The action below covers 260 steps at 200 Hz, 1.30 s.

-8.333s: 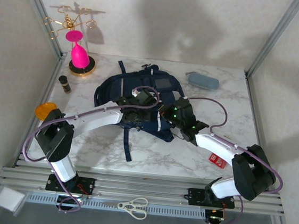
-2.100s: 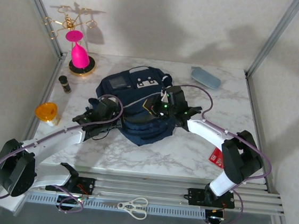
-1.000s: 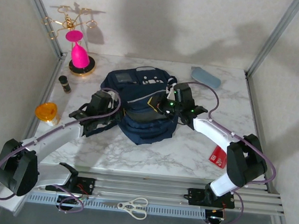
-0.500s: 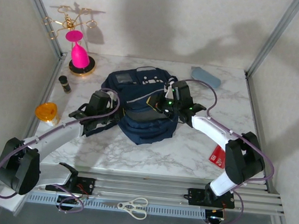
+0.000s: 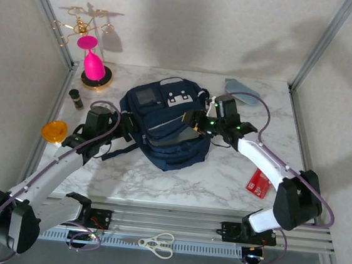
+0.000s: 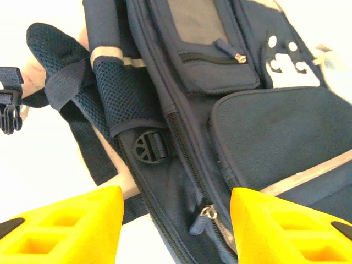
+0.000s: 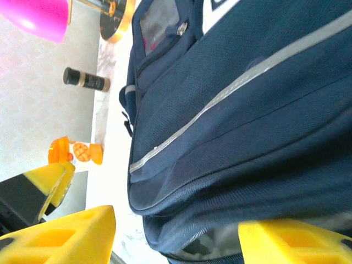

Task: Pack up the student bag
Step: Unzip the student bag at the center of the table, then rotate the glasses case at the top-right of the table.

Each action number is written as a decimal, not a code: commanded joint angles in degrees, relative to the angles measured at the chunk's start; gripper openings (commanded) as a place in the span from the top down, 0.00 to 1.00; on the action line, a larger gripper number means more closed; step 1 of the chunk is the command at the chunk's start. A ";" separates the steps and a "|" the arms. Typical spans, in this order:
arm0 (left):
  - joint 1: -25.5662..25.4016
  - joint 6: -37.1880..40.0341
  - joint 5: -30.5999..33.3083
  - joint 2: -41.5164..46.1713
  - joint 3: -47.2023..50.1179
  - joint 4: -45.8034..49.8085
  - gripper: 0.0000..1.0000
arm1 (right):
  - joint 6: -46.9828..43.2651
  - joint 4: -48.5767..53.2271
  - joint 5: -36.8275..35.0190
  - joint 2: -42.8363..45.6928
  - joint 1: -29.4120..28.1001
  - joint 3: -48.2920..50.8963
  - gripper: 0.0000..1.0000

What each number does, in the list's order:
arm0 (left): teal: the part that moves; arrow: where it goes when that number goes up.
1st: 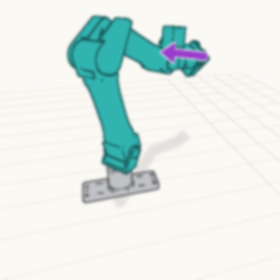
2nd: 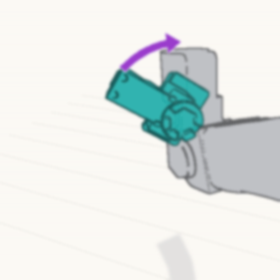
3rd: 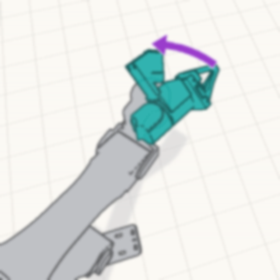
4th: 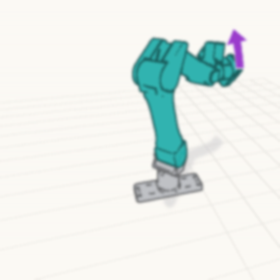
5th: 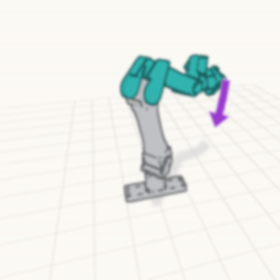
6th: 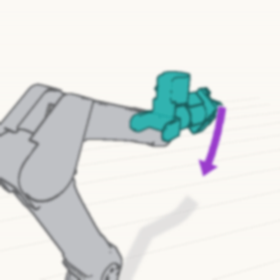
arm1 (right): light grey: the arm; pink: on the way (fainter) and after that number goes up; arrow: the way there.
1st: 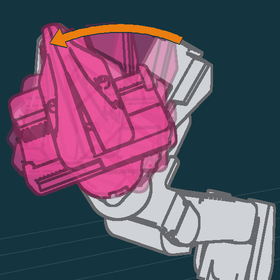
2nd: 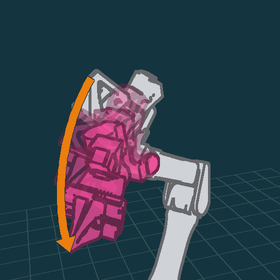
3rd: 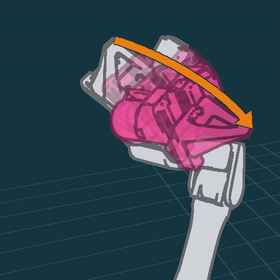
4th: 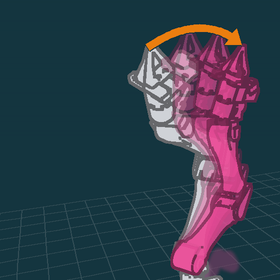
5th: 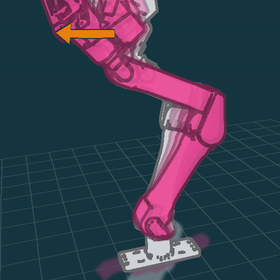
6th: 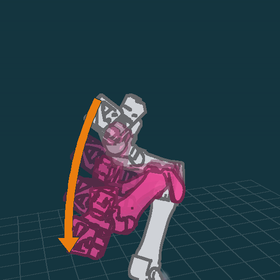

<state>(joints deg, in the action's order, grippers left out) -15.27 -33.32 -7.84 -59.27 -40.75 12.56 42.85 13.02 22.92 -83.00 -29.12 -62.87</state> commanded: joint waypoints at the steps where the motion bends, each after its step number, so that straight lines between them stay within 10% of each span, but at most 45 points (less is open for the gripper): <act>1: -0.57 -1.68 -2.56 0.24 -0.44 -1.67 0.46 | -4.35 3.43 -3.79 3.81 4.18 0.33 0.35; 103: -13.03 -3.08 0.80 -11.35 -5.99 -11.13 0.44 | -14.99 -2.51 -10.93 -21.53 27.99 -20.19 0.14; 260: -20.33 0.78 6.25 -29.80 -18.09 -10.92 0.37 | -27.71 15.75 -8.16 -64.95 32.58 -71.90 0.01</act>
<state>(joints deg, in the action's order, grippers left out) -35.18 -33.58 -4.58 -88.16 -57.12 1.52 17.43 24.27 12.19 -146.54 3.51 -131.81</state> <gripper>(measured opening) 0.625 0.986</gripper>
